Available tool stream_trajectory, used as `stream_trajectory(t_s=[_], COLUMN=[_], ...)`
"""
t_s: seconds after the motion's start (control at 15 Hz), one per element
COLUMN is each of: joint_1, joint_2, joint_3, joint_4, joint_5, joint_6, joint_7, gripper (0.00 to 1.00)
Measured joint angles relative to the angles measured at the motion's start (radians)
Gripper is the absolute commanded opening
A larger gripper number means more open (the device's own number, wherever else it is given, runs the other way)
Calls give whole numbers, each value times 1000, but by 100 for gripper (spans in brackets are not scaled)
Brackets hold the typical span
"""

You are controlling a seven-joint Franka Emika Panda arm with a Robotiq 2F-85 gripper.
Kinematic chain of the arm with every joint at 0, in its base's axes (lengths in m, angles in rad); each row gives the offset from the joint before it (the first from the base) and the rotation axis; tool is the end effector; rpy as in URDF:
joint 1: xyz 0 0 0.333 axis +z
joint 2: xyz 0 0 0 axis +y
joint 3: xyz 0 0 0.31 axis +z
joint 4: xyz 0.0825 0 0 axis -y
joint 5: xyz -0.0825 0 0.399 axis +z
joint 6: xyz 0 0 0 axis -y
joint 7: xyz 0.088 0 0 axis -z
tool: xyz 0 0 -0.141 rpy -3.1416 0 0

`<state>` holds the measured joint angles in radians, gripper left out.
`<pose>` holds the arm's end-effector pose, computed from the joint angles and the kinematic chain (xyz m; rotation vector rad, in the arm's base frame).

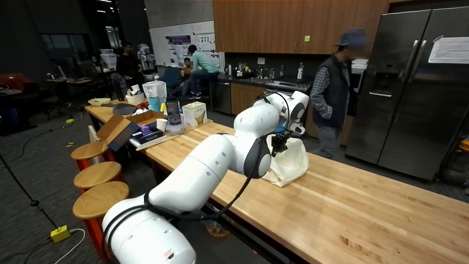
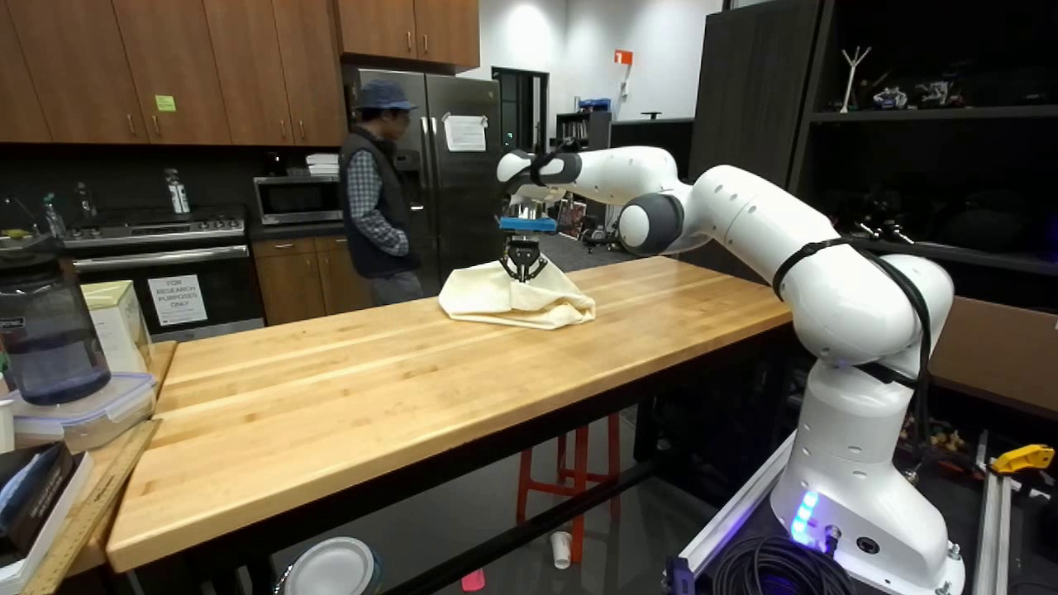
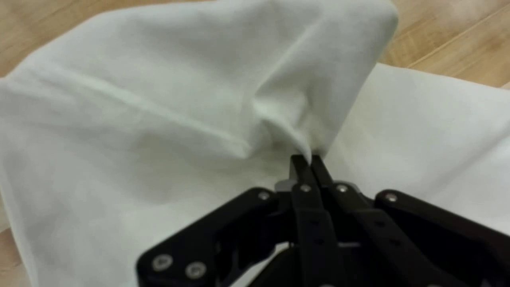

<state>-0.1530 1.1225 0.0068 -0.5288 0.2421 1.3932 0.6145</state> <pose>0.7659 -0.0781 0.2891 -2.7203 1.0737 0.4540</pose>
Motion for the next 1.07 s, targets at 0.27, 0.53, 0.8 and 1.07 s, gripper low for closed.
stream_trajectory(t_s=[0.27,0.53,0.8,1.07], joint_1=[28,160,336,486], joint_2=[3,-7,-24,-13], joint_3=[2,2,0,-5], joint_4=[1,30,59,126], joint_5=[2,-62,-161,-261], joint_6=[8,6,-23,-126], joint_7=[18,-41,-61,-122], gripper=[1,1,1,1])
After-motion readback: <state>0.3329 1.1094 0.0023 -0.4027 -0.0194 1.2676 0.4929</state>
